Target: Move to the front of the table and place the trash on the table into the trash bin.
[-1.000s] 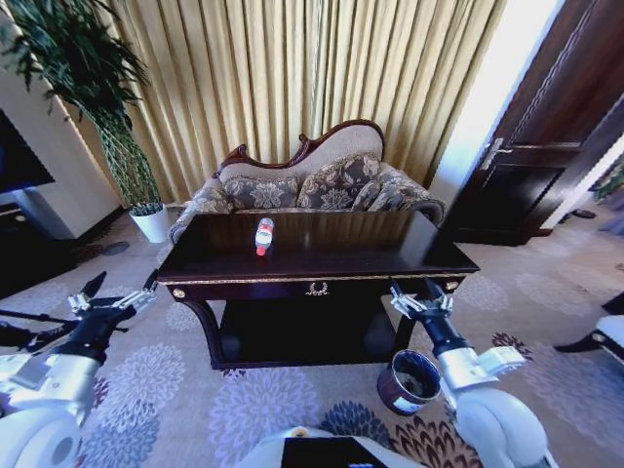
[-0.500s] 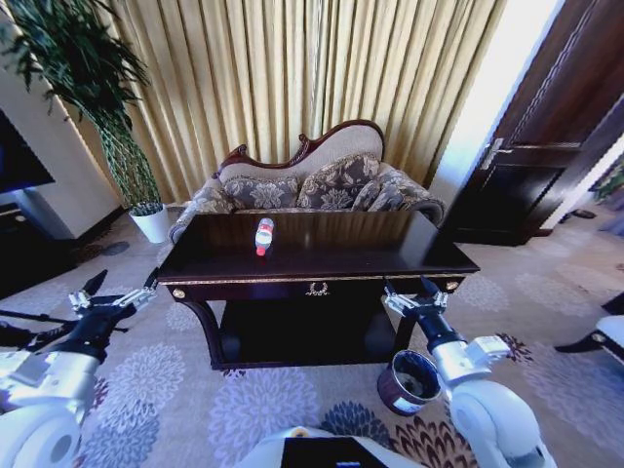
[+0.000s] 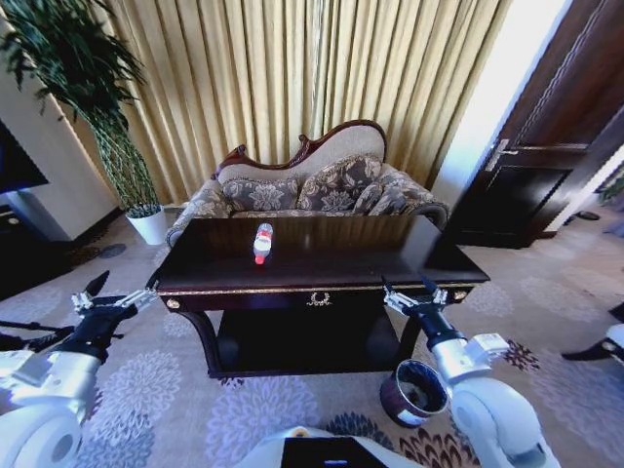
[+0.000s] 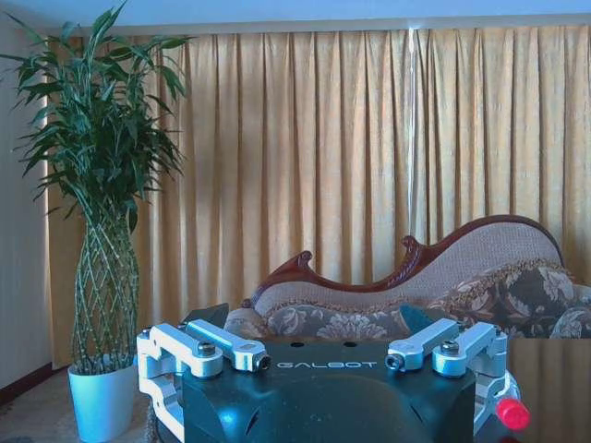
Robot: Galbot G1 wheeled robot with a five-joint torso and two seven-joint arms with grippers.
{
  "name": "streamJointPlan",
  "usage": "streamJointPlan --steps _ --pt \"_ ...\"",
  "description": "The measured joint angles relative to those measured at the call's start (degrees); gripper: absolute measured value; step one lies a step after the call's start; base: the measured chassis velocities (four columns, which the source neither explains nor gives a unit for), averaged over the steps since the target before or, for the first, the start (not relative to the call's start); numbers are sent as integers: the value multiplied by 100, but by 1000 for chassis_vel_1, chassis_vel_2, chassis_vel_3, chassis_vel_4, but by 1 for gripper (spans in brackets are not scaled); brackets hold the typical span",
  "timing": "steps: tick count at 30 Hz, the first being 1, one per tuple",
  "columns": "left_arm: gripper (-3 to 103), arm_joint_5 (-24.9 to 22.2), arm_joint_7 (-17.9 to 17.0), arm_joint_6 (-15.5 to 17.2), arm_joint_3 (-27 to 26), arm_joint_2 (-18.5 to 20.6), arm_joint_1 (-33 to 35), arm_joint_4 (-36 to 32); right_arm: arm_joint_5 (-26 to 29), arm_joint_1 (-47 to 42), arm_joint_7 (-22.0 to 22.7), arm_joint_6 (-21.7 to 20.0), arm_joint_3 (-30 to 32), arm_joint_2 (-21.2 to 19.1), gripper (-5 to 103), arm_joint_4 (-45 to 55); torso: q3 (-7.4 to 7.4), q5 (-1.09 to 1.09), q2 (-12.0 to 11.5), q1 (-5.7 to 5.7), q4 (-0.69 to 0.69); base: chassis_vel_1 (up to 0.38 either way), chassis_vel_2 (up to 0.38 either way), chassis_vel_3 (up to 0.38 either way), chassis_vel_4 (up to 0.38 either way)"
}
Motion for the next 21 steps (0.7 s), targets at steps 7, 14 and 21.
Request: streamJointPlan --steps 7,14,21 --pt "100 0 3 0 0 0 3 0 0 11 -1 0 -22 -5 100 11 0 0 0 0 0 -48 61 55 -51" --pt "100 5 6 0 9 -9 14 0 -21 9 -7 0 -61 12 100 13 0 0 0 0 0 -51 43 54 -53" --pt "100 8 10 0 20 -6 19 0 -65 21 -13 0 -107 31 100 12 0 0 0 0 0 -59 47 52 -55"
